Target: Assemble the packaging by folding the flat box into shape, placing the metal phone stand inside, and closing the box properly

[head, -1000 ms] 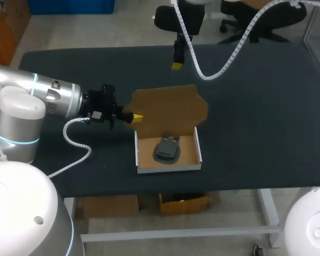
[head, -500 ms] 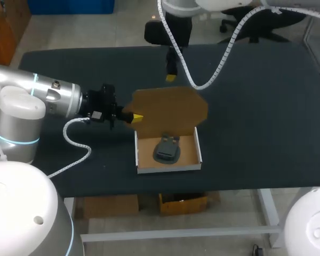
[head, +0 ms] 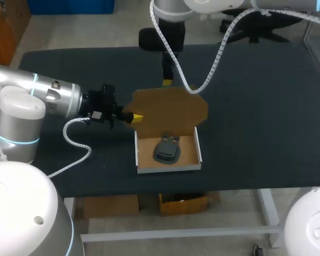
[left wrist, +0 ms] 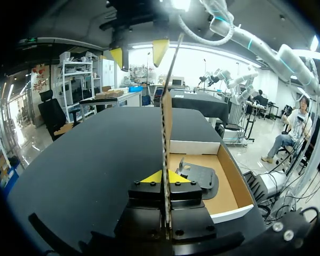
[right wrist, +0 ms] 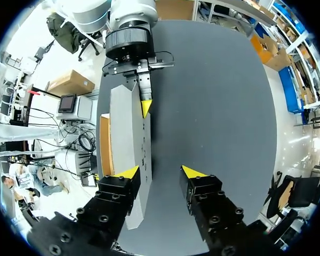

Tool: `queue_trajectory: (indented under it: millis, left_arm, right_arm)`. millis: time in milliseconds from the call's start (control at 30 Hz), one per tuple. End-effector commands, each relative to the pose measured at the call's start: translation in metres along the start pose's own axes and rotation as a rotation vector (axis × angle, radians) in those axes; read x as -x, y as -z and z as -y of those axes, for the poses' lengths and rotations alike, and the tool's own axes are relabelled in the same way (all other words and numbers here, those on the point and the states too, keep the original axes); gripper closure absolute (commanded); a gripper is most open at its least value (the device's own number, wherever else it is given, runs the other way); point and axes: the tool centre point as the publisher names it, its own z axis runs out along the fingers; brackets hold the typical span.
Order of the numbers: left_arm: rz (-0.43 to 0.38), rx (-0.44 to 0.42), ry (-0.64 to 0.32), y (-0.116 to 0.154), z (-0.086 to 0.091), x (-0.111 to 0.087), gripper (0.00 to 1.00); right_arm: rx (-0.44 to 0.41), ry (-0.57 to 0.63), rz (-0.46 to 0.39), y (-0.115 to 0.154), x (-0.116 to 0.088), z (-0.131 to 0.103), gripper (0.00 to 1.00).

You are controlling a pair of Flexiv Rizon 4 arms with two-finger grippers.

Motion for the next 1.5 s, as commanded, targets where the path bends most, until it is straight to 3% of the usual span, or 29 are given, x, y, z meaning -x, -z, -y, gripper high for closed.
queue_trajectory:
  millis: [33,1500]
  left_arm:
    - [0.001,-0.003,-0.001,-0.001,-0.001,-0.001,1.00]
    - [0.001,-0.003,-0.001,-0.001,-0.001,-0.001,1.00]
  right_arm:
    - [-0.011,0.004,-0.004,0.001,0.000,-0.003,0.54]
    - [-0.043,0.026,-0.023,-0.010,-0.033,0.000,0.56]
